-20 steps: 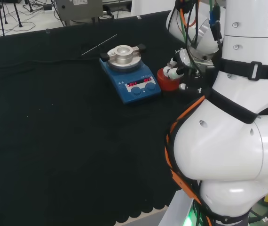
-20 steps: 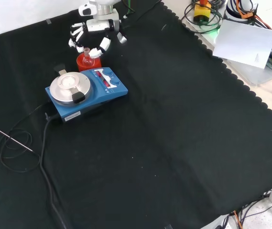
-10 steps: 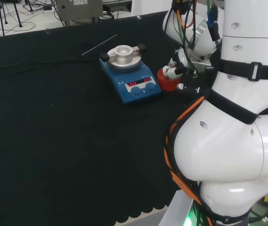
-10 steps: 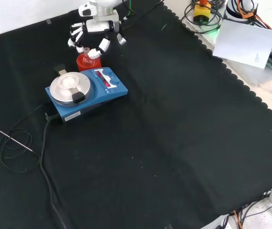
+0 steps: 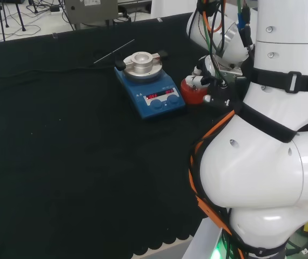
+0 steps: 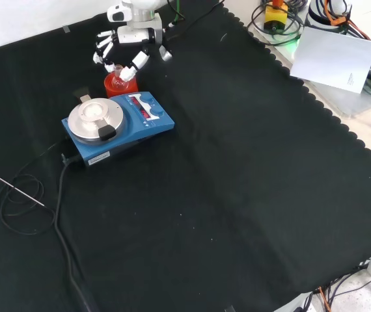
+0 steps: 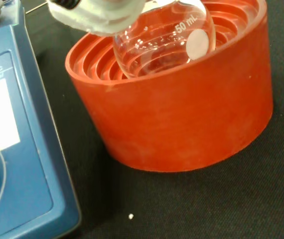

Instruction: Pick up the round-bottom flask.

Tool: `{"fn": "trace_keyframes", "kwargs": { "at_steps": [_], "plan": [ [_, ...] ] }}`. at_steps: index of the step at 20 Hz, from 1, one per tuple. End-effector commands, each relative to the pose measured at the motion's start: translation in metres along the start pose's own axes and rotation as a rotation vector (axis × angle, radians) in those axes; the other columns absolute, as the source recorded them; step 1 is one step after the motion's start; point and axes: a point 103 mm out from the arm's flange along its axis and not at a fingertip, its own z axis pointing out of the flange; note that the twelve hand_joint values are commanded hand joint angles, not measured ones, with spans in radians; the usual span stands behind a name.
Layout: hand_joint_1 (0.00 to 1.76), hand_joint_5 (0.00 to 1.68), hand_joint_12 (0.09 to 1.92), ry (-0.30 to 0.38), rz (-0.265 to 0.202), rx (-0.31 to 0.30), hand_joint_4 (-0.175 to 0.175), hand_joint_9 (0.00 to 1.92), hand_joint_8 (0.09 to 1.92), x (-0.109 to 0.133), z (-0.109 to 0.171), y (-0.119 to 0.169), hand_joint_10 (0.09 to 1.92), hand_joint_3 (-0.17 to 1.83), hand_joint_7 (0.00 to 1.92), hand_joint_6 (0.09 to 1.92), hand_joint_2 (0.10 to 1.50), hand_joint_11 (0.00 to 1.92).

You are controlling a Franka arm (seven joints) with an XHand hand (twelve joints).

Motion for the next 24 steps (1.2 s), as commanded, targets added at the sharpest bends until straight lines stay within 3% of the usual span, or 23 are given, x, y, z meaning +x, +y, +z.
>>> {"fn": "trace_keyframes", "kwargs": {
  "at_steps": [1,3,6,8,19,24],
  "plan": [
    [1.03,0.94,1.38,-0.007,-0.006,-0.023,0.102,0.61,0.74,0.001,-0.001,-0.001,0.72,0.08,0.43,1.08,1.09,0.1],
    [1.04,0.99,1.37,-0.018,-0.01,-0.05,0.104,0.63,0.72,0.001,-0.004,-0.002,0.71,0.19,0.46,1.03,1.01,0.13],
    [1.07,1.04,1.35,-0.02,-0.014,-0.072,0.106,0.71,0.69,0.003,-0.009,-0.003,0.66,0.71,0.55,1.12,0.75,0.2],
    [1.07,1.04,1.35,-0.014,-0.018,-0.076,0.117,0.74,0.69,0.005,-0.013,-0.002,0.65,0.85,0.57,1.17,0.68,0.23],
    [1.07,1.04,1.35,-0.044,-0.037,-0.015,0.133,0.77,0.69,0.026,-0.048,0.001,0.65,0.91,0.6,1.2,0.66,0.27],
    [1.07,1.04,1.34,-0.075,-0.034,0.059,0.141,0.78,0.69,0.038,-0.061,0.003,0.65,0.91,0.61,1.2,0.65,0.27]
  ]
}}
